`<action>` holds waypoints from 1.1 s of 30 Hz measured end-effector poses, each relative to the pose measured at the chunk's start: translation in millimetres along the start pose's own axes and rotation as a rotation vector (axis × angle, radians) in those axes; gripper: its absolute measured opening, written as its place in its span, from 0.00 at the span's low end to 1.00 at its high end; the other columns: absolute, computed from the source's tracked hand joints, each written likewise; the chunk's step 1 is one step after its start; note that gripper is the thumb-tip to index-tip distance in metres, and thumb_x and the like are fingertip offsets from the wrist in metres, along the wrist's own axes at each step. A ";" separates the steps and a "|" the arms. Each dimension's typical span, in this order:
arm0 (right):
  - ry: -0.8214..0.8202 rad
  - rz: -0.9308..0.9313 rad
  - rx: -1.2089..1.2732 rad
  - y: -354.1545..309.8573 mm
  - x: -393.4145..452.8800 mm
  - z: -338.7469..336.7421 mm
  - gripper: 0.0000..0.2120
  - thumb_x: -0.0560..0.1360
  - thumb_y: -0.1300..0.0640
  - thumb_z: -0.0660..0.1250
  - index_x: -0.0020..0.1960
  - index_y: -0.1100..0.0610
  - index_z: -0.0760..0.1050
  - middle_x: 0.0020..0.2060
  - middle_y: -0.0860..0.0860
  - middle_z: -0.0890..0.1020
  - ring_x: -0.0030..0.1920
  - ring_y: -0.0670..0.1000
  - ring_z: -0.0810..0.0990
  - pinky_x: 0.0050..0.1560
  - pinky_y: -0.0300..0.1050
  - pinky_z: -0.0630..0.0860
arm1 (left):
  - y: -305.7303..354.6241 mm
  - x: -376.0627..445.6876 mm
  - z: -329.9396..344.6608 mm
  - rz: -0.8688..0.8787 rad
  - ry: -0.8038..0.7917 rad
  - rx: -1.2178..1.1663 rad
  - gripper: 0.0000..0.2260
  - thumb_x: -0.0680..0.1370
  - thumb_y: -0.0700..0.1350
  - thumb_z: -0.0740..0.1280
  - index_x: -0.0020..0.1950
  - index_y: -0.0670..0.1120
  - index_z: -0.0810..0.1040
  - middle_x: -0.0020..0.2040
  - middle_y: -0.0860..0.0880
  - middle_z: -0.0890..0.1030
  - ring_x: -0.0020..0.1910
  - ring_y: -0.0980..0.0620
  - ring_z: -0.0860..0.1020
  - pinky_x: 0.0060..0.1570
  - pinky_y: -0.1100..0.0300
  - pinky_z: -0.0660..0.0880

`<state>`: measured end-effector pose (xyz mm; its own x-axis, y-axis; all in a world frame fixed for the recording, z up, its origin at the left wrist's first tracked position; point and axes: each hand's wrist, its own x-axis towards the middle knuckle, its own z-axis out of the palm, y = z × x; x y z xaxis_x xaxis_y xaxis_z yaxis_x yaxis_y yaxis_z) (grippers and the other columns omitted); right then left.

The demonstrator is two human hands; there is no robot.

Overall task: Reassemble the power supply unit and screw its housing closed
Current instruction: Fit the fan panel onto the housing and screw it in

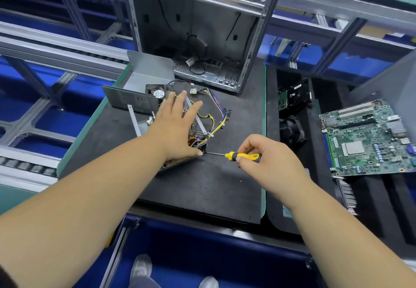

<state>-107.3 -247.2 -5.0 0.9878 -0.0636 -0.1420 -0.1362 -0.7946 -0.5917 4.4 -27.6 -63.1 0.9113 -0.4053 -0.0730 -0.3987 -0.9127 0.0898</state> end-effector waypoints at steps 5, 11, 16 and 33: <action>0.011 -0.042 -0.174 -6.8 1.7 5.9 0.04 0.72 0.47 0.67 0.42 0.46 0.73 0.36 0.41 0.81 0.34 0.44 0.74 0.30 0.42 0.65 | 4.0 3.7 9.9 -0.022 0.026 -0.011 0.52 0.65 0.70 0.69 0.79 0.54 0.45 0.78 0.41 0.33 0.77 0.33 0.51 0.76 0.43 0.51; -0.006 -0.085 -0.305 -16.7 6.0 7.2 0.04 0.73 0.48 0.65 0.44 0.47 0.72 0.35 0.42 0.80 0.36 0.46 0.76 0.32 0.42 0.70 | -1.4 4.5 1.5 0.024 0.035 -0.020 0.48 0.64 0.69 0.70 0.77 0.54 0.53 0.79 0.39 0.38 0.63 0.35 0.71 0.66 0.46 0.68; -0.013 -0.111 -0.377 -26.1 9.2 8.0 0.04 0.74 0.48 0.64 0.45 0.47 0.72 0.33 0.44 0.79 0.36 0.46 0.75 0.31 0.43 0.68 | -2.4 6.1 -0.5 0.028 0.038 -0.064 0.45 0.64 0.65 0.74 0.74 0.55 0.57 0.80 0.41 0.40 0.60 0.37 0.73 0.61 0.49 0.70; -0.007 -0.230 -0.583 -54.9 17.8 10.3 0.03 0.75 0.49 0.61 0.48 0.47 0.71 0.35 0.46 0.77 0.40 0.53 0.76 0.35 0.44 0.70 | -2.9 2.7 -1.6 0.015 0.081 -0.163 0.45 0.64 0.59 0.78 0.76 0.57 0.59 0.81 0.43 0.43 0.75 0.37 0.60 0.74 0.46 0.58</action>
<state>-83.0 -198.5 16.8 0.9862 0.1503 -0.0694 0.1449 -0.9864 -0.0781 8.2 -26.0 -62.0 0.9132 -0.4075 0.0096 -0.3967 -0.8831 0.2507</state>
